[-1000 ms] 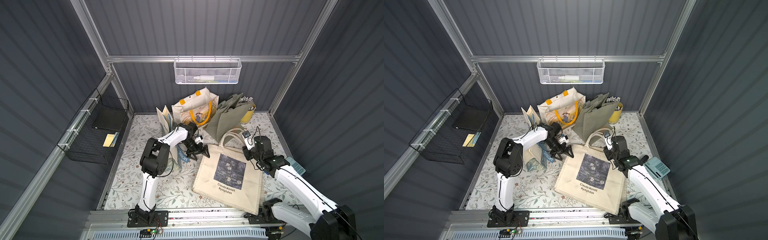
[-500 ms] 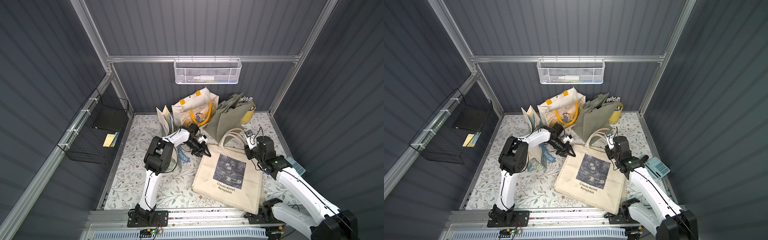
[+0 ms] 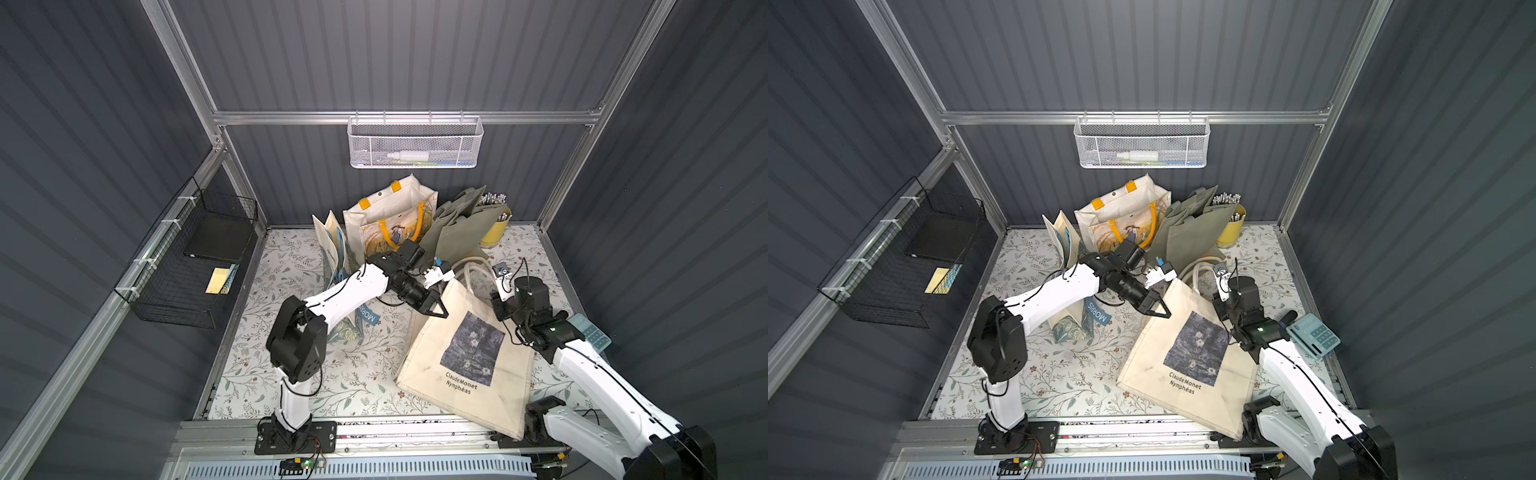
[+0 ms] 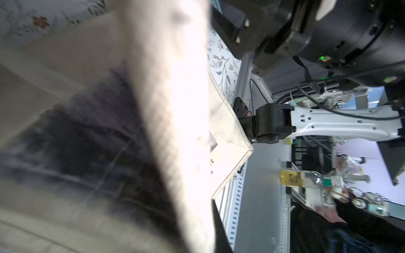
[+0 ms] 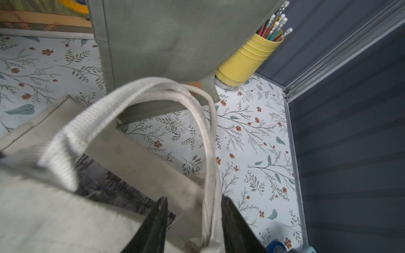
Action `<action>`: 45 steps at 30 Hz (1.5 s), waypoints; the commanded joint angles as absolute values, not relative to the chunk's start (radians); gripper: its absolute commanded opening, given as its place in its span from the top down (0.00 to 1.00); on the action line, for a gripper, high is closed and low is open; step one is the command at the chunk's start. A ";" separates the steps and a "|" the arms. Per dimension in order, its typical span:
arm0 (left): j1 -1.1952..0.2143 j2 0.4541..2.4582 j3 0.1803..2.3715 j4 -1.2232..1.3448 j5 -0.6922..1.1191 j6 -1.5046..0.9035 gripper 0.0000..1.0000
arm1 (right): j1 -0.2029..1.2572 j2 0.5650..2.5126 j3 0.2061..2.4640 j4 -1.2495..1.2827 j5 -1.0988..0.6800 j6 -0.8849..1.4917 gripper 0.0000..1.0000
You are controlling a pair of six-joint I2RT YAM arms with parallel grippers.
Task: Put away the canvas bag
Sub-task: Adjust the canvas bag at the center of the board.
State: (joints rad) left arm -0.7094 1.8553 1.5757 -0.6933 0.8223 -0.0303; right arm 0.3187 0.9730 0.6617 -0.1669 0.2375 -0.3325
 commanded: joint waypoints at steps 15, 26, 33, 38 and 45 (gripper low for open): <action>-0.565 2.113 1.563 -0.581 0.689 -0.162 0.45 | 0.299 1.014 0.672 -0.150 0.309 -0.322 0.56; -0.586 1.913 1.531 -0.607 0.498 -0.070 0.00 | 0.271 1.040 0.673 -0.134 0.334 -0.301 0.55; -0.704 2.059 1.744 -0.813 0.606 -0.024 0.04 | 0.240 1.051 0.693 -0.110 0.405 -0.278 0.55; -0.722 2.169 1.768 -0.951 0.737 -0.039 0.08 | 0.221 1.020 0.697 -0.104 0.460 -0.279 0.55; -0.751 2.291 1.822 -1.057 0.631 -0.037 0.05 | 0.207 0.993 0.676 -0.076 0.492 -0.279 0.55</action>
State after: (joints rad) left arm -0.7414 2.2501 1.7855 -0.9569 0.6800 -0.0517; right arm 0.2115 1.0019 0.6716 -0.0998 0.4583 -0.2939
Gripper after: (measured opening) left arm 0.950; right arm 0.451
